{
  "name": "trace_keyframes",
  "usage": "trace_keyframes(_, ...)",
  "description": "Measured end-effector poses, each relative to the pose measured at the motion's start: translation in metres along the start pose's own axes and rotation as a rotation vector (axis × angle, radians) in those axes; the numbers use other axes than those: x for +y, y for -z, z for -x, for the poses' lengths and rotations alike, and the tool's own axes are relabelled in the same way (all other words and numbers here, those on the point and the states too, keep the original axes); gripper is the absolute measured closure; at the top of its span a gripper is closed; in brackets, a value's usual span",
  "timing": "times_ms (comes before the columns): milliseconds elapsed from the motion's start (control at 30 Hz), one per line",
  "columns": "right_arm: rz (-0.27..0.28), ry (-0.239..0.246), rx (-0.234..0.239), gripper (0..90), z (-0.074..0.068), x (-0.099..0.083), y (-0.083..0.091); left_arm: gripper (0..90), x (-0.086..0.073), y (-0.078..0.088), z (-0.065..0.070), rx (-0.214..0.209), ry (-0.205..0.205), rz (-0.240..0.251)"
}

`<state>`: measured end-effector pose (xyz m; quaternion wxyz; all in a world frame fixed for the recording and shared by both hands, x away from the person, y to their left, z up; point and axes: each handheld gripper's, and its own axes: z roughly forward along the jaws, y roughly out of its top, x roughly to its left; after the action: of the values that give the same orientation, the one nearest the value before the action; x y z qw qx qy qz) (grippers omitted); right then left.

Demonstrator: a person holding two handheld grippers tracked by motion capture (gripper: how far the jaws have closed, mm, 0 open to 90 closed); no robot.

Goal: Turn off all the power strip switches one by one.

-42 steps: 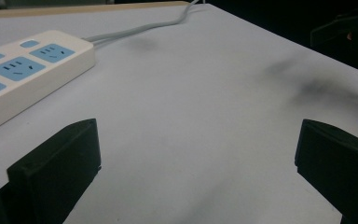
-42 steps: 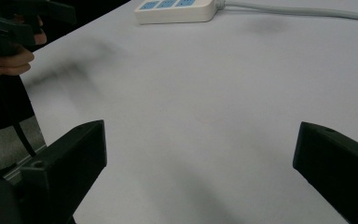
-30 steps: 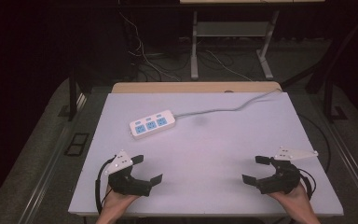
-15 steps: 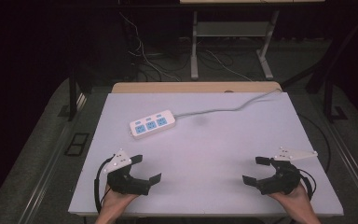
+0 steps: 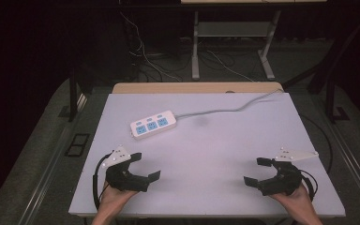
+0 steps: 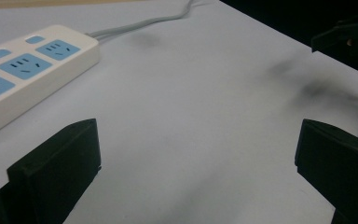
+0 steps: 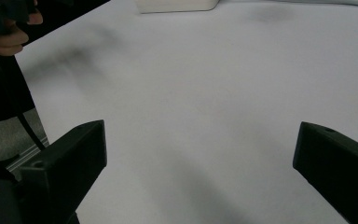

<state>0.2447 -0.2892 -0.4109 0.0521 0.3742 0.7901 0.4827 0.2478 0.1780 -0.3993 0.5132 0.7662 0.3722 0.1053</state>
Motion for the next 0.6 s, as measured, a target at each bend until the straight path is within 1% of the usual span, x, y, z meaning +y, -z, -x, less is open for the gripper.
trace_keyframes(100, -0.001, 0.003, -0.001, 2.5, 0.000, 0.000, 0.000, 0.0, 0.003, 0.000, -0.003, 0.005, 0.014, 0.003)
trace_keyframes(333, -0.004, 0.002, -0.002, 2.5, 0.000, 0.000, -0.001, 0.0, 0.009, -0.001, -0.014, 0.012, 0.023, -0.028)
trace_keyframes(600, -0.004, 0.007, 0.004, 2.5, -0.001, -0.001, 0.000, 0.0, 0.021, -0.001, -0.019, 0.008, 0.012, -0.043)
